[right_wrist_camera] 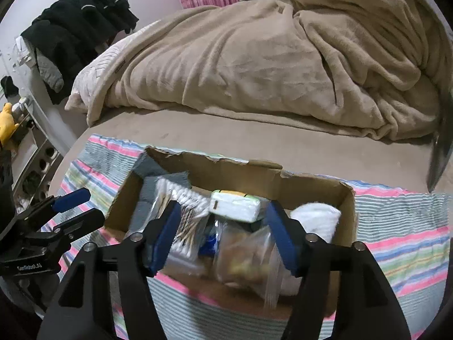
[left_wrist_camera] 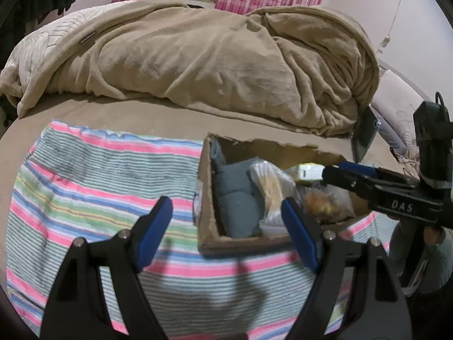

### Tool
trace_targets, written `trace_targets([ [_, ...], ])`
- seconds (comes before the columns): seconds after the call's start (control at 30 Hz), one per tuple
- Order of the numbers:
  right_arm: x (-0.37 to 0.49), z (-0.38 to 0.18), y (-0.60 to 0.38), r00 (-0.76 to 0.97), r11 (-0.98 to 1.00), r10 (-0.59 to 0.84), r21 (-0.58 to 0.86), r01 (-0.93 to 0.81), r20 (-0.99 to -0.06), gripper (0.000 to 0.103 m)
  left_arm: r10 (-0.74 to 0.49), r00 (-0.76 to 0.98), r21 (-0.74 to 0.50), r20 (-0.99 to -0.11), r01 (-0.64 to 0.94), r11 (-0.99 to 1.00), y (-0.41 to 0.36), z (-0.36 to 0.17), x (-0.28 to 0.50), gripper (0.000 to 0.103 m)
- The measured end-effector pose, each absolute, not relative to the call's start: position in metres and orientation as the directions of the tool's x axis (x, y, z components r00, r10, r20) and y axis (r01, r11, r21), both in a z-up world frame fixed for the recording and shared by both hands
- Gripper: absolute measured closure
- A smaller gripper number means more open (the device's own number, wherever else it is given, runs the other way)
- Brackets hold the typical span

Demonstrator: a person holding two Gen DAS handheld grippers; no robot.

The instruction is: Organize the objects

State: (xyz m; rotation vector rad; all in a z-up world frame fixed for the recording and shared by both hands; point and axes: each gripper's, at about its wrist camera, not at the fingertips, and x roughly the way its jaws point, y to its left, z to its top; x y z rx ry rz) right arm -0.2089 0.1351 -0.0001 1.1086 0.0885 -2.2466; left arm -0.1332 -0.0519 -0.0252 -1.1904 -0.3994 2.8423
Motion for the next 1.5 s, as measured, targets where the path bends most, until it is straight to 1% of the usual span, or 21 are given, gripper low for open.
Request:
trace_targets([
  [0.07,-0.203,0.002,0.137,-0.462,-0.807,-0.5,0.199,0.557,-0.733,0.033,0.124,-0.706,-0.247,-0.697,0.075,-0.966,-0.05,-0.022,-0.128,0.022],
  [0.1,-0.199,0.002,0.139,-0.467,-0.809,-0.498,0.197,0.554,-0.731,0.032,0.125,-0.707,-0.249,-0.697,0.075,-0.965,-0.049,-0.02,-0.125,0.02],
  [0.2,-0.189,0.003,0.145,-0.467,-0.811,-0.501,0.207,0.547,-0.728,0.032,0.128,-0.711,-0.251,-0.691,0.07,-0.965,-0.045,-0.014,-0.116,0.016],
  [0.33,-0.174,0.007,0.153,-0.475,-0.814,-0.5,0.207,0.543,-0.724,0.032,0.132,-0.715,-0.248,-0.687,0.059,-0.967,-0.04,-0.007,-0.106,0.015],
  [0.43,-0.165,0.01,0.158,-0.482,-0.817,-0.497,0.202,0.54,-0.722,0.031,0.132,-0.716,-0.248,-0.686,0.059,-0.967,-0.036,-0.004,-0.097,0.011],
  [0.53,-0.155,0.015,0.162,-0.492,-0.818,-0.495,0.192,0.542,-0.716,0.025,0.13,-0.716,-0.245,-0.686,0.059,-0.968,-0.033,-0.001,-0.088,0.01],
  [0.97,-0.114,0.029,0.181,-0.522,-0.826,-0.489,0.178,0.535,-0.699,0.024,0.119,-0.695,-0.22,-0.709,0.058,-0.974,-0.018,0.002,-0.051,0.007],
  [1.2,-0.094,0.032,0.191,-0.526,-0.83,-0.486,0.179,0.529,-0.697,0.024,0.088,-0.679,-0.184,-0.729,0.07,-0.98,-0.009,0.002,-0.034,0.007],
  [1.3,-0.081,0.036,0.193,-0.529,-0.828,-0.49,0.18,0.531,-0.693,0.024,0.082,-0.684,-0.174,-0.725,0.067,-0.982,-0.005,0.003,-0.026,0.004],
  [1.5,-0.062,0.039,0.196,-0.535,-0.834,-0.478,0.171,0.524,-0.697,0.024,0.08,-0.699,-0.161,-0.71,0.052,-0.986,0.003,0.01,-0.008,0.004],
])
